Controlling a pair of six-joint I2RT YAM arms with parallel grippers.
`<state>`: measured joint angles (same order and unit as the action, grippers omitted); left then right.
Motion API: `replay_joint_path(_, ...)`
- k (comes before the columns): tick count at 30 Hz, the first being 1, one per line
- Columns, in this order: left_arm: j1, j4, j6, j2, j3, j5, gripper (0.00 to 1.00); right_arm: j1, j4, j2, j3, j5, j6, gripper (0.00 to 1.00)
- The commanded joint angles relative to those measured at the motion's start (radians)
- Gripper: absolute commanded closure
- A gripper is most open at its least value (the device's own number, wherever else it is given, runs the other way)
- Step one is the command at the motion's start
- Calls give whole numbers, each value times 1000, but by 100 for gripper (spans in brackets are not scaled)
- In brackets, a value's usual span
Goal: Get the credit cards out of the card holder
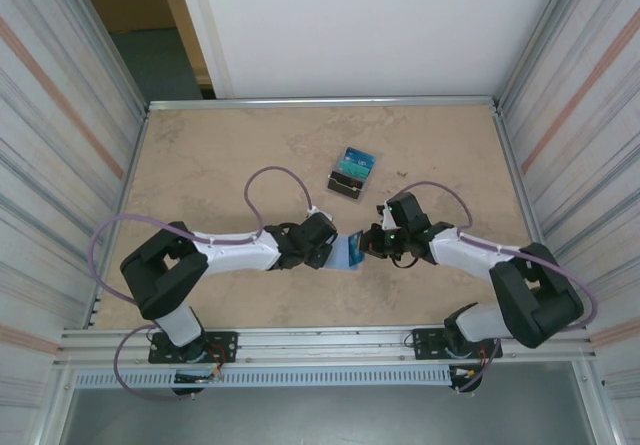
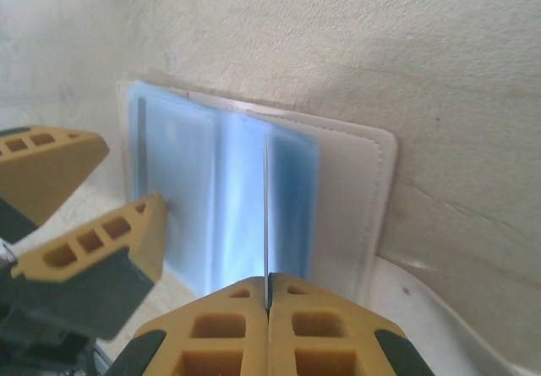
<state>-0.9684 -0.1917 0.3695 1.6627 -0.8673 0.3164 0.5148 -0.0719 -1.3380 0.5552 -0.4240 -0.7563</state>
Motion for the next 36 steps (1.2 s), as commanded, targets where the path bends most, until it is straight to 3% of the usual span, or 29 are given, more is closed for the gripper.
replay_joint_path(1, 10, -40, -53, -47, 14, 35, 37, -7, -105, 80, 13, 46, 62, 96)
replay_joint_path(12, 2, -50, 8, -219, 41, -14, 28, -7, -329, 238, 145, 142, 232, 99)
replay_joint_path(17, -1, -58, 105, -365, 117, -15, 17, -10, -411, 246, 228, 200, 315, 100)
replay_joint_path(23, 1, -125, 132, -525, 160, -8, 2, -19, -446, 212, 316, 237, 404, 100)
replay_joint_path(28, 22, -156, 141, -580, 154, -12, 1, -51, -451, 155, 403, 268, 490, 100)
replay_joint_path(36, 70, -115, 132, -615, 171, -58, 1, -143, -452, -14, 578, 213, 660, 100)
